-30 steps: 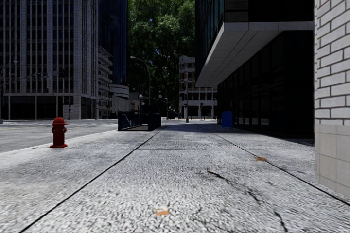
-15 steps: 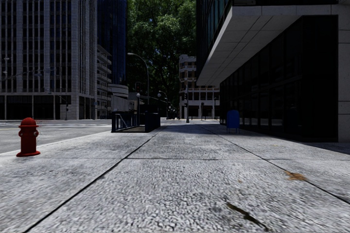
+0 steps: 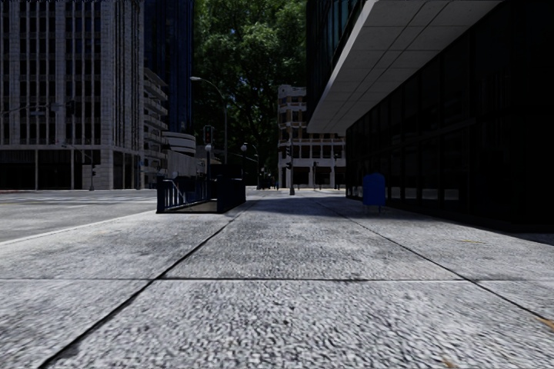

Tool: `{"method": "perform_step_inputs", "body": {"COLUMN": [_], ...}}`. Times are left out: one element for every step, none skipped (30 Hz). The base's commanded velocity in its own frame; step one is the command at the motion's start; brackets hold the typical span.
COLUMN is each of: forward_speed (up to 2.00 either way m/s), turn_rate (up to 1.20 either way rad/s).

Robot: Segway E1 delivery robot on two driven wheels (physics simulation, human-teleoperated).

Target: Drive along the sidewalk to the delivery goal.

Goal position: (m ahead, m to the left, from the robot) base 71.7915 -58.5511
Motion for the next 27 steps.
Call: {"method": "perform_step_inputs", "body": {"forward_speed": [2.0, 2.0, 2.0, 2.0, 2.0, 2.0, 2.0, 2.0, 2.0, 2.0, 2.0, 2.0, 2.0, 2.0, 2.0, 2.0, 2.0, 2.0, 2.0, 2.0, 2.0, 2.0, 2.0, 2.0, 2.0, 2.0, 2.0], "turn_rate": [-0.27, -0.27, -0.27, -0.27, -0.27, -0.27, -0.27, -0.27, -0.27, -0.27, -0.27, -0.27, -0.27, -0.27, -0.27, -0.27, -0.27, -0.27, -0.24, -0.24, -0.09, -0.04, -0.03, -0.03, -0.03, -0.03, -0.03]}}
